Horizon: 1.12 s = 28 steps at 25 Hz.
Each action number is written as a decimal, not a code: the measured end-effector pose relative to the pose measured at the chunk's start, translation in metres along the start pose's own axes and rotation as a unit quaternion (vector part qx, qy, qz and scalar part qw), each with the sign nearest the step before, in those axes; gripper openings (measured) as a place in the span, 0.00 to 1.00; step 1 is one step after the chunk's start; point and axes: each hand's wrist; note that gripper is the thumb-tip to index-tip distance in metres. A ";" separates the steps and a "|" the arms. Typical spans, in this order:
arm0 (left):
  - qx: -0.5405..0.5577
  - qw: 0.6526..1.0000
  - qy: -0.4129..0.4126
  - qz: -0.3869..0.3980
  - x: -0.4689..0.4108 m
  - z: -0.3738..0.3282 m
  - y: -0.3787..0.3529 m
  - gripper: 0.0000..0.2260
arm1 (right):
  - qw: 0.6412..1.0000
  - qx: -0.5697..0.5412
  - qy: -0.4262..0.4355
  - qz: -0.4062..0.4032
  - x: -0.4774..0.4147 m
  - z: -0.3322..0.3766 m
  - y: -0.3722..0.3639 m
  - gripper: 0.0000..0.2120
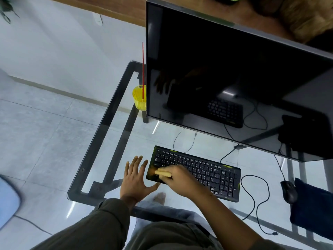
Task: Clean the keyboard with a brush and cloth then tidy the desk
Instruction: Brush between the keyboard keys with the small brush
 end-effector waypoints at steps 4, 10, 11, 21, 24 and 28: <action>-0.003 1.000 -0.001 0.002 0.001 -0.001 0.001 0.46 | 1.000 -0.002 -0.012 0.011 0.000 -0.005 0.004 0.16; 0.001 1.000 -0.002 0.004 0.001 -0.001 0.002 0.46 | 1.000 -0.004 -0.017 -0.011 0.000 -0.010 0.001 0.17; 0.003 1.000 -0.001 0.003 0.001 -0.001 0.002 0.46 | 1.000 -0.004 -0.023 0.000 0.002 -0.010 0.002 0.16; 0.004 1.000 -0.001 0.005 0.000 -0.001 0.002 0.46 | 0.999 -0.015 -0.030 -0.024 0.006 -0.015 0.009 0.17; 0.004 1.000 -0.003 -0.003 0.001 -0.001 0.000 0.46 | 0.999 -0.012 -0.031 -0.033 0.008 -0.015 0.011 0.15; 0.004 1.000 -0.003 -0.010 0.001 -0.001 0.001 0.46 | 0.999 0.006 -0.050 -0.013 0.011 -0.021 0.021 0.14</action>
Point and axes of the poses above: each hand's wrist, its own x-axis away from the middle knuckle, its own y-axis out of the back of the hand, z = x × y, and after that the axes turned 9 degrees about -x, right-handed
